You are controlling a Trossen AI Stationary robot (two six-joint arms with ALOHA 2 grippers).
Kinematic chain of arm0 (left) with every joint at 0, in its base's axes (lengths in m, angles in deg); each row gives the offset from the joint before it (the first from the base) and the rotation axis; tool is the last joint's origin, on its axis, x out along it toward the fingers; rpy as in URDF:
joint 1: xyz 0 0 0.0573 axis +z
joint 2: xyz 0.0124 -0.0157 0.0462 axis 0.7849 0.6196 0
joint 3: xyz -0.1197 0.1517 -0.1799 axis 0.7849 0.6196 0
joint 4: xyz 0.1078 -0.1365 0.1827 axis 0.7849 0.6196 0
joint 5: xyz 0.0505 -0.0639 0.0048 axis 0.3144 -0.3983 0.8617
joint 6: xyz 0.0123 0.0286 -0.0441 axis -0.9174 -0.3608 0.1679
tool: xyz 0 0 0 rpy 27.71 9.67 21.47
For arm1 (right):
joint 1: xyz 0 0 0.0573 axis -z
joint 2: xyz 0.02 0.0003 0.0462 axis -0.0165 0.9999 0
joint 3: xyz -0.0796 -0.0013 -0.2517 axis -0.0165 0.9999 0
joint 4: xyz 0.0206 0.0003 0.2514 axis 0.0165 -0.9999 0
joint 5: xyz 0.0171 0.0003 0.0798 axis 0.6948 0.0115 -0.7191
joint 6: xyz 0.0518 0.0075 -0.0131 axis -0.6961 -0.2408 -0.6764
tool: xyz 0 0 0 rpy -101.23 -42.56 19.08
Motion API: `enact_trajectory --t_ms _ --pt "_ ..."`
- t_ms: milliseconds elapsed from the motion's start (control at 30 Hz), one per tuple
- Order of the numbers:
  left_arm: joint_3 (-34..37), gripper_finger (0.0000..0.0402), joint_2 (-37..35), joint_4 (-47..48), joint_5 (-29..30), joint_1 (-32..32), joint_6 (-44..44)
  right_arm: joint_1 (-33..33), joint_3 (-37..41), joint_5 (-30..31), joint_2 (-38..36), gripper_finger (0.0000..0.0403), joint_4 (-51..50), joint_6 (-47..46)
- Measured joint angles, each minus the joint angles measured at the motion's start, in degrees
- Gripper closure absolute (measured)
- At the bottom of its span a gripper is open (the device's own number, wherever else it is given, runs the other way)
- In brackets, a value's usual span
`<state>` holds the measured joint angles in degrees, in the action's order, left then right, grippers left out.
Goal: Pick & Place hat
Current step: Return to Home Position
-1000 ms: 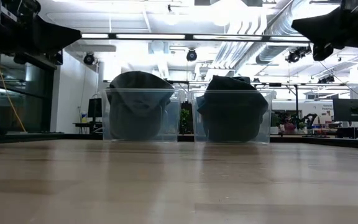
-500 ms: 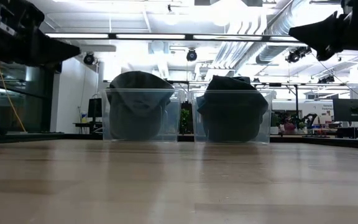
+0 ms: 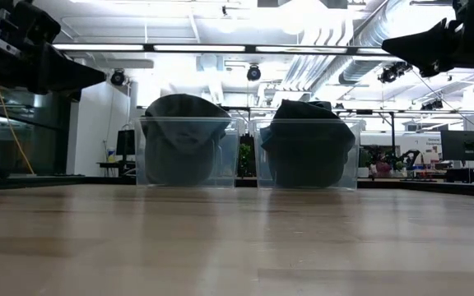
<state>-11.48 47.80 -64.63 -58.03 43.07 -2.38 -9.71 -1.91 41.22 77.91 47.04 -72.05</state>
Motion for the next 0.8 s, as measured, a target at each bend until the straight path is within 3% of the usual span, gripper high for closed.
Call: enact_trajectory --t_ms 800 --pt "0.00 0.0401 0.01 0.16 -0.02 0.00 0.02 0.00 0.00 -0.04 0.00 0.0368 -0.01 -0.09"
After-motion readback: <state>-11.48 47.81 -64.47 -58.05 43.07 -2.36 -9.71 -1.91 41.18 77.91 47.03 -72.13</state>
